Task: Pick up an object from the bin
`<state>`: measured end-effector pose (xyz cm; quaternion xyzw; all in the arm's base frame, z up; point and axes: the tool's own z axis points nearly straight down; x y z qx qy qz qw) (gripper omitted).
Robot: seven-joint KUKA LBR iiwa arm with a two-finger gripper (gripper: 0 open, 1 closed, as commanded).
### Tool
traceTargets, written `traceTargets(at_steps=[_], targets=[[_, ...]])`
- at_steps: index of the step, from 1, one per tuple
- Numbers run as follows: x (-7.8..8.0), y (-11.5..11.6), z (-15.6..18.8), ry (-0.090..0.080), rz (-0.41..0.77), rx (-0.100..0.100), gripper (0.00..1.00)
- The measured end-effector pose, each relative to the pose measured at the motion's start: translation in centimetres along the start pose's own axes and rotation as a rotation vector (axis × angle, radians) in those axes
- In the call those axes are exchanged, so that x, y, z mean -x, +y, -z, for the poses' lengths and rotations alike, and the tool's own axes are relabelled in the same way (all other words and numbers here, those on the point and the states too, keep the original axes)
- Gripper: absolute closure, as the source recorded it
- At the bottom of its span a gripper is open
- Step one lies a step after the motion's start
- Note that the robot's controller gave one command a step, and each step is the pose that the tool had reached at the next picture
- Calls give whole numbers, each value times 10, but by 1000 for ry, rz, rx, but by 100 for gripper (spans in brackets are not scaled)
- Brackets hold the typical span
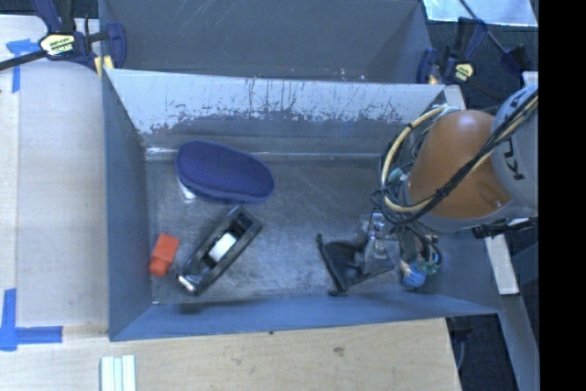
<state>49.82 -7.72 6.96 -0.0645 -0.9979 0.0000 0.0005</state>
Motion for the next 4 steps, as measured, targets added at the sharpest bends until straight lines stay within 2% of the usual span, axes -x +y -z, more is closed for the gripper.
traceTargets(at_steps=[1, 2, 3, 4], targets=[[1, 0, 24, -7, 2, 0, 100], [3, 0, 79, -10, 3, 0, 100], [5, 0, 86, -7, 5, 0, 100], [7, -1, 133, -10, 5, 0, 100]])
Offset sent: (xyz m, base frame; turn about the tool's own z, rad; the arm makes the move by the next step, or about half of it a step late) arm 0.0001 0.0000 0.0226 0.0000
